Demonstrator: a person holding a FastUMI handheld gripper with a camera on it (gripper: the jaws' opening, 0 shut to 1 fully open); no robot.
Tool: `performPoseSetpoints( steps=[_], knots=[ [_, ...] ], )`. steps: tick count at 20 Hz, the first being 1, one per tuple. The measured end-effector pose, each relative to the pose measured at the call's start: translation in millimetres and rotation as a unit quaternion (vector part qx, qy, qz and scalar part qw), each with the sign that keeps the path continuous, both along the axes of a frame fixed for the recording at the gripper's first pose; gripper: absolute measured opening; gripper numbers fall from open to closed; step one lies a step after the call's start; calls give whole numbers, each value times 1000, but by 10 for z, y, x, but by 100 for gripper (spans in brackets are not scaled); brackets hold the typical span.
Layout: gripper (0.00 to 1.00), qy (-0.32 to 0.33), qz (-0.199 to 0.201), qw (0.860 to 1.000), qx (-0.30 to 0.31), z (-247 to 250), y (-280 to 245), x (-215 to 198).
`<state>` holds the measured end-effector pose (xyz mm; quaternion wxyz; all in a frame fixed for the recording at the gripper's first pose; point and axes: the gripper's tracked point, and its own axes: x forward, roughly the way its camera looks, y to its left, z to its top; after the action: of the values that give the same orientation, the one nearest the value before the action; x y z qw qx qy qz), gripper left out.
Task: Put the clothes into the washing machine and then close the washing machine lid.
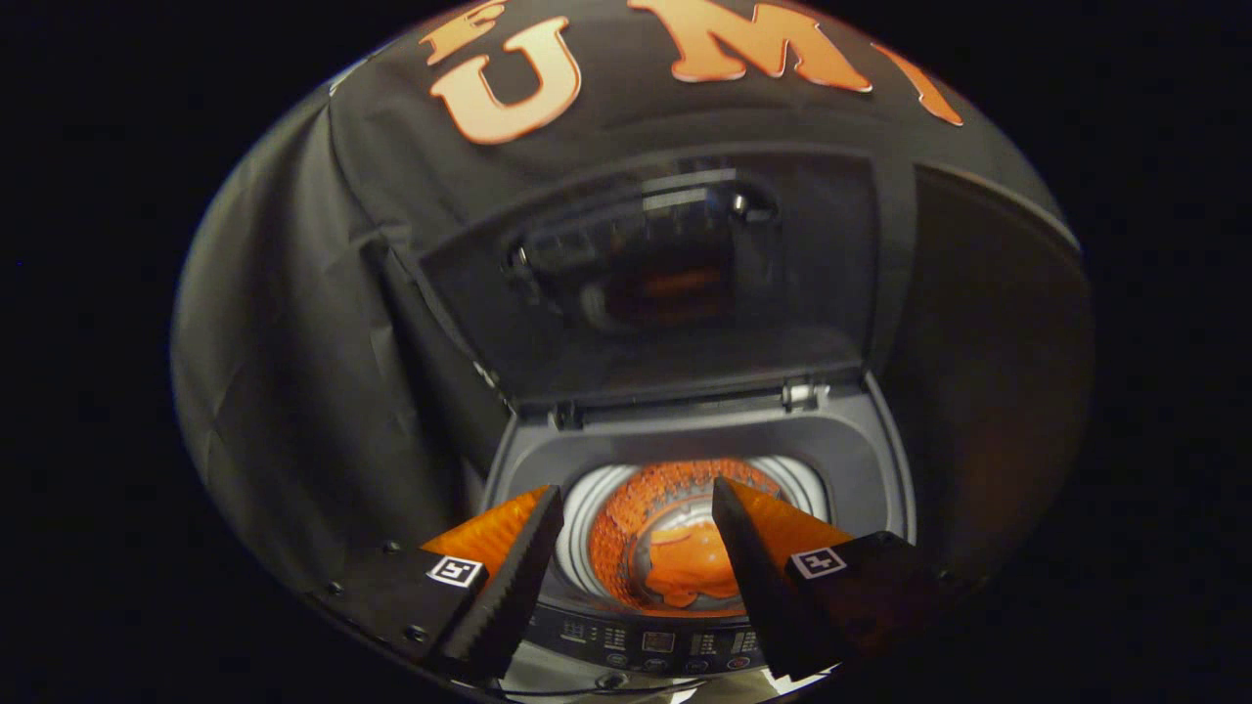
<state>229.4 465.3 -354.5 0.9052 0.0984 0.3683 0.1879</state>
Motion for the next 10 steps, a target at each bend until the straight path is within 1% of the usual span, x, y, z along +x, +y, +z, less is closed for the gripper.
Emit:
performPoseSetpoints(
  steps=[2, 5, 8, 10],
  knots=[
    [98, -51, -24, 998, 11, 388, -101, 71],
    [98, -116, -56, 991, 29, 817, -209, 222],
    [98, -175, -76, 981, 36, 1211, -303, 368],
    [98, -204, -82, 975, 32, 1327, -339, 478]
  ],
)
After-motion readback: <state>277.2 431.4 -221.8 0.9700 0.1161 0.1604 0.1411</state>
